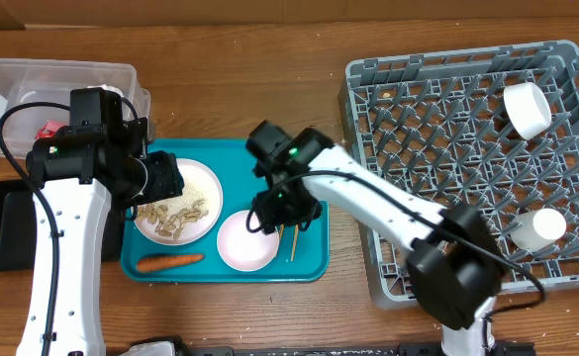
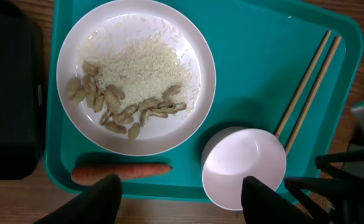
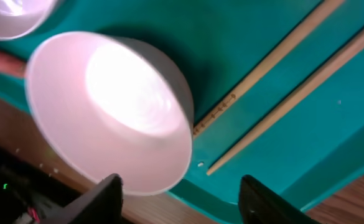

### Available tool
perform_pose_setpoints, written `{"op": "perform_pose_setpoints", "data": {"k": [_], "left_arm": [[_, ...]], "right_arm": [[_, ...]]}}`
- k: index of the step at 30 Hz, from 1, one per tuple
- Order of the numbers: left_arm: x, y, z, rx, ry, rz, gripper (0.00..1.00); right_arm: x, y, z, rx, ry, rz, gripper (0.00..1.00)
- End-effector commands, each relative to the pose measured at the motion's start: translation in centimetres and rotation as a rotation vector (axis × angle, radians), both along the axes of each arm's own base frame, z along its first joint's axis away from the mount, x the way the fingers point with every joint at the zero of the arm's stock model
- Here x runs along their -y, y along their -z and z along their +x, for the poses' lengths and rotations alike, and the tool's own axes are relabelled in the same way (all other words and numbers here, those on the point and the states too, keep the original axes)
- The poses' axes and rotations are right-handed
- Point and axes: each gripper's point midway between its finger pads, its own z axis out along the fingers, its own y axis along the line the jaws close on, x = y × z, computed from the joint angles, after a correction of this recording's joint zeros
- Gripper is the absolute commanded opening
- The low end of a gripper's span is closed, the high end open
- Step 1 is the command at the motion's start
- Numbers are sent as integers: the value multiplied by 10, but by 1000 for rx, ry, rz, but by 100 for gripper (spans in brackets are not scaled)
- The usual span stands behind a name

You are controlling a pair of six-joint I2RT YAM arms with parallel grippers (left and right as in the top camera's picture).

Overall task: Sort waste into correct bins and load items into the dishwasher
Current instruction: 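Move the right gripper to the pink-rimmed bowl on the tray and grasp it, then carry the pink-rimmed bowl to the rack's back and set it down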

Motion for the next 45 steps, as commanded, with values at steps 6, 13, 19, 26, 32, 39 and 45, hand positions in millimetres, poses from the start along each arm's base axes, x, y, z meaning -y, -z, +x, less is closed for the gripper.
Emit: {"op": "perform_pose_setpoints", "data": {"k": [6,13,19,26,32,39,45], "left_arm": [[1,3,-1,-12,4,8,64],[1,3,-1,-13,4,8,64],[1,3,-1,-13,4,8,64],[1,3,-1,-12,4,9,64],[1,3,-1,-14,4,9,64],[1,3,-2,-17,5,8,64],[1,3,-2,-16,4,8,64]], "right_arm": [[0,34,-1,-28,50,-89,41],[-3,37,-2,-29,66,-89,33],[-1,48,-8,-34,60,-96,9],[-4,33,7,-9,78,-67,4],[29,-31,72,184,178,-72,4],[167,-143,162,639,468,-360,4],[296,-204,186,889,727,-707,4]]}}
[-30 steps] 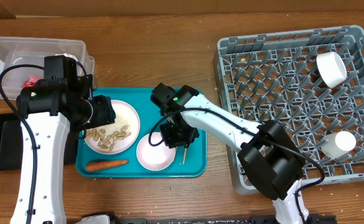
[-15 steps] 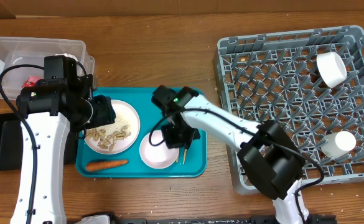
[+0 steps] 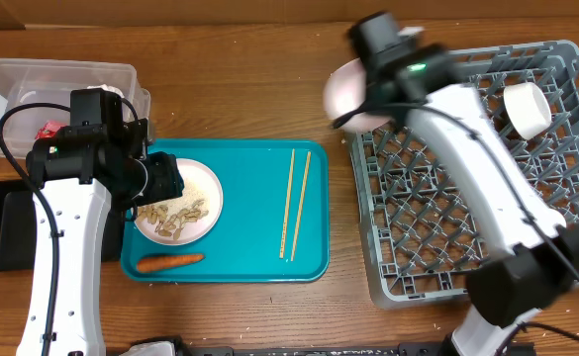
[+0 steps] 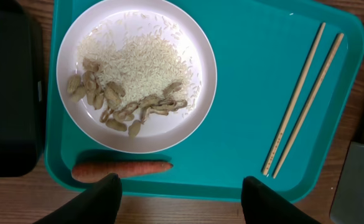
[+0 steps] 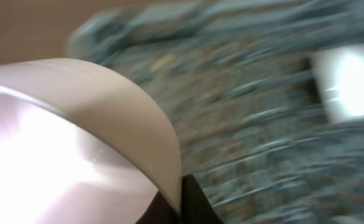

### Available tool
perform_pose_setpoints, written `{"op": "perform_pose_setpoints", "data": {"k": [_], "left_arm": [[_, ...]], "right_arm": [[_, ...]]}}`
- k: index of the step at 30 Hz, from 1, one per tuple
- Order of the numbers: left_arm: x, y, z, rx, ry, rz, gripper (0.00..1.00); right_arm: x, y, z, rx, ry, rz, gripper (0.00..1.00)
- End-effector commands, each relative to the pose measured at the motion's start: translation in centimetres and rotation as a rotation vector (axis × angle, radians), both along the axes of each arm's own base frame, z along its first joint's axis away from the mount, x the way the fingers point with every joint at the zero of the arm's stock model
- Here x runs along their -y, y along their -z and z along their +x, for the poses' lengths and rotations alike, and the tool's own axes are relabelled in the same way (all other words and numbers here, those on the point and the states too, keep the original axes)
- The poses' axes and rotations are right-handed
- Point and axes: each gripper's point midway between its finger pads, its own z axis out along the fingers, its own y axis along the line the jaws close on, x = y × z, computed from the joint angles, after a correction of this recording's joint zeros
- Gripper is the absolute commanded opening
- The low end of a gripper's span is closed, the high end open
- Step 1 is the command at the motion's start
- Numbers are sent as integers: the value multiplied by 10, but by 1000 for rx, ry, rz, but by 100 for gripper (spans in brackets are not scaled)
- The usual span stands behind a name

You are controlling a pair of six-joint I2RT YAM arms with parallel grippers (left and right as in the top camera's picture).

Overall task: Sort waste into correct bins and load items into the dishwasher
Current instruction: 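Carry the pink-rimmed bowl to the rack's back and set it down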

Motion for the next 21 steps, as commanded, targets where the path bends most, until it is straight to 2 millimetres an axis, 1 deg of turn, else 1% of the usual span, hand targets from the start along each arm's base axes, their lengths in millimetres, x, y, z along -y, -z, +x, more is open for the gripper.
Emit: {"op": "perform_pose_setpoints", "data": {"k": [1,2,5,7,9,12,14,21], "left_arm": [[1,3,0,-8,4,7,64],[1,3,0,-8,4,7,64],[1,3,0,-9,4,7,64],[1,3,0,-9,4,7,64],[1,3,0,-8,4,7,63],[1,3,0,-8,4,7,63],[1,2,0,-8,4,7,63],[1,3,0,-8,4,7,63]], "right_arm": [[89,-50,6,160,236,-317,4],[111,-59,5,196,315,-378,4],[164,-84,-6,330,562,-505,4],[190,-93,-12,395,676,-561,4],[206,-92,-13,405,723,-589,4],[221,-78,-14,378,754,-609,4],[228,-63,-12,352,761,-622,4],[227,-5,-4,250,721,-670,4]]}}
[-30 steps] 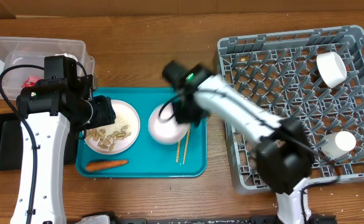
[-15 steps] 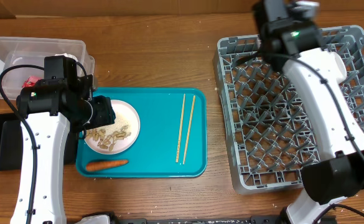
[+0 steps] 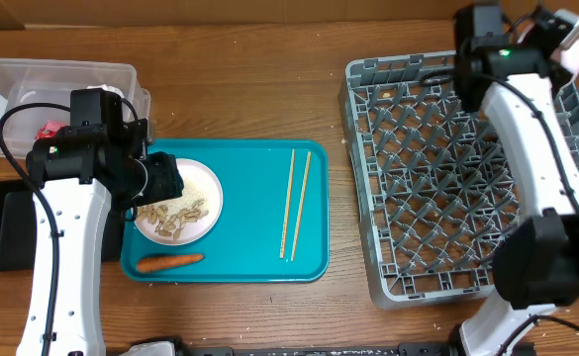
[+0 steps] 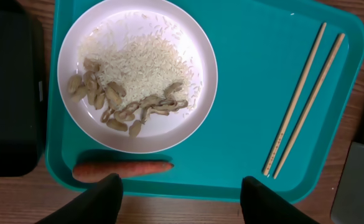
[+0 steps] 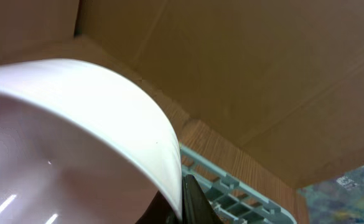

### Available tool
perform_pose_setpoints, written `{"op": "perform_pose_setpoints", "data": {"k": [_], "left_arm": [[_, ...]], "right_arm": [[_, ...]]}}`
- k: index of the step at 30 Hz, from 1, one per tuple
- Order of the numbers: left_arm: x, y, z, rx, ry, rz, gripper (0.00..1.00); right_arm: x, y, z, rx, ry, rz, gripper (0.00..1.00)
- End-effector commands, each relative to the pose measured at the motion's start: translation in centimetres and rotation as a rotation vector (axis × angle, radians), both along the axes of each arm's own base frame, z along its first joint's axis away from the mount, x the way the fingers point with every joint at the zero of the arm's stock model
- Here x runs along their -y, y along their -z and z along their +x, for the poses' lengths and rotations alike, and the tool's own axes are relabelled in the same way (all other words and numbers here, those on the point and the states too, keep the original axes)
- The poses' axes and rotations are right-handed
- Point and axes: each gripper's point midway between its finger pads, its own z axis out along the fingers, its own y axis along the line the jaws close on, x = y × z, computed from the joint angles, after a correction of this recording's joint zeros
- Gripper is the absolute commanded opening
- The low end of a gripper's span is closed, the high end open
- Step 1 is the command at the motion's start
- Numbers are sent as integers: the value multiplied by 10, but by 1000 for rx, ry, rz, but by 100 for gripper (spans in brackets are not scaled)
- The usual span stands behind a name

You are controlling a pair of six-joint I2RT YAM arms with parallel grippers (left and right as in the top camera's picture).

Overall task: Sort waste into correct bins and load items into the dishwasher
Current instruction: 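Carry the pink-rimmed bowl to the rack's back and set it down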

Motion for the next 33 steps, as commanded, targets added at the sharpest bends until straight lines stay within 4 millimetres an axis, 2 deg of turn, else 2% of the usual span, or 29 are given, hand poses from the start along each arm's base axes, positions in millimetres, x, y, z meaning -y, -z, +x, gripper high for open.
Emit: {"op": "perform_pose_setpoints", "data": {"k": [1,7,12,21,30,33], "left_arm": [[2,2,0,-8,5,5,63],[2,2,0,-7,5,5,63],[1,2,2,2,5,5,63],[1,2,2,2,5,6,63],[1,2,2,2,5,6,63],[1,2,2,2,5,6,63]], "right_arm": [[0,31,3,-63,13,-38,4],[-11,70,7,-147,-14,-20,4],[-25,94,6,-171,-46,18,4],[-50,119,-4,-247,-108,19,4],[-100,142,-4,-303,-230,126,4],[-120,147,-6,-327,-276,158,14]]}}
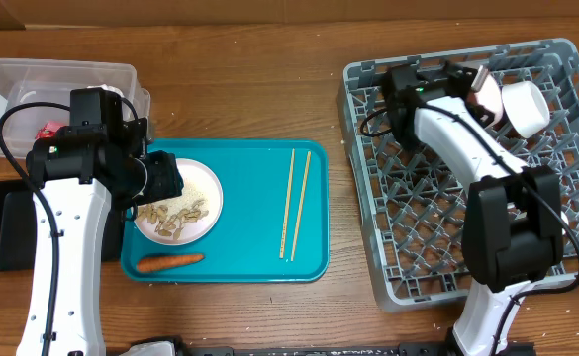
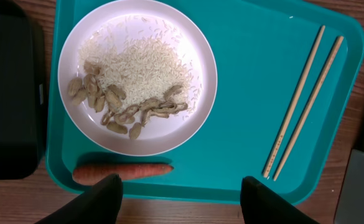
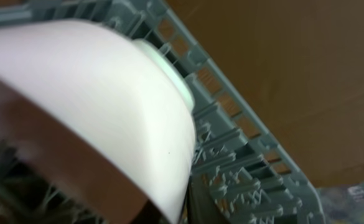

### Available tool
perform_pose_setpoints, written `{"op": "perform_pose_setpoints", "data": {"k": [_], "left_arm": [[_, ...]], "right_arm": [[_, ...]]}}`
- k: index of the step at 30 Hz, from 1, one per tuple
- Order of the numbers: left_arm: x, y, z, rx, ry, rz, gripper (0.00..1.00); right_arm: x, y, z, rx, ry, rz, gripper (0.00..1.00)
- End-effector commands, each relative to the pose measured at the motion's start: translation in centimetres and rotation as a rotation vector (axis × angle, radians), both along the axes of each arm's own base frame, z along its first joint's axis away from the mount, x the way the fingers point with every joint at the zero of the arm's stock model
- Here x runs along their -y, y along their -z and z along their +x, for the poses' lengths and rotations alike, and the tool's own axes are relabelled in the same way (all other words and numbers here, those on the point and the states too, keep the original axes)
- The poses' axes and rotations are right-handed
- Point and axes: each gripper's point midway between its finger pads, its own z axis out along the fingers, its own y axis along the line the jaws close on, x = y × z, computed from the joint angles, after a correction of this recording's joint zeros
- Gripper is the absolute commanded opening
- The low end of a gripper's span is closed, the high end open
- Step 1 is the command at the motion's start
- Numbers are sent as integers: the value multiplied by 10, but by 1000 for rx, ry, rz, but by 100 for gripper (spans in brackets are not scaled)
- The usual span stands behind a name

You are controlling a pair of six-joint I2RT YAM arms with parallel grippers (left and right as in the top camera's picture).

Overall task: Sort waste into correct bins and load items into the dishwasher
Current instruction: 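Carry the pink-rimmed bowl to the rack's back and set it down, then move the right gripper to the chopsticks and grasp one chopstick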

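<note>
My right gripper (image 1: pixel 470 83) is shut on the rim of a pale pink bowl (image 1: pixel 487 91), tipped on edge over the back rows of the grey dish rack (image 1: pixel 437 198), right next to a white cup (image 1: pixel 527 107). In the right wrist view the bowl (image 3: pixel 94 93) fills the left side and the rack's tines (image 3: pixel 244 168) lie beside it. My left gripper (image 2: pixel 182 202) hangs open above the teal tray (image 2: pixel 244 74), over a carrot (image 2: pixel 122 172). The tray also carries a white plate (image 2: pixel 137 74) of rice and peanuts and a pair of chopsticks (image 2: pixel 300 102).
A clear plastic bin (image 1: pixel 56 79) stands at the back left with something red inside. A black bin sits just left of the tray. My right arm's lower links cross the rack's right half.
My right gripper and the bowl were high at the rack's back right corner; now they are lower, over the rack's back rows beside the white cup. The left arm has not moved.
My right gripper stood open around the bowl's rim on the tray. Then it held the bowl clear of the tray near the rack's back left corner, then high at the back right corner. Now the bowl is tipped among the rack's back rows. The left gripper stayed open over the tray.
</note>
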Motion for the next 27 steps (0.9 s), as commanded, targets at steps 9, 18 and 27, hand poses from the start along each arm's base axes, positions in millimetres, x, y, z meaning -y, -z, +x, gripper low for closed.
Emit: {"op": "perform_pose_setpoints", "data": {"k": [9,18,27], "left_arm": [[1,2,0,-6,5,6,63],[1,2,0,-6,5,5,64],[1,2,0,-6,5,5,65]], "right_arm": [[-80,14,-21,-32,-127,260,78],[-116,-32,-36,-12,-277,605,90],[-254,-53,-87,-306,-797,1318,86]]}}
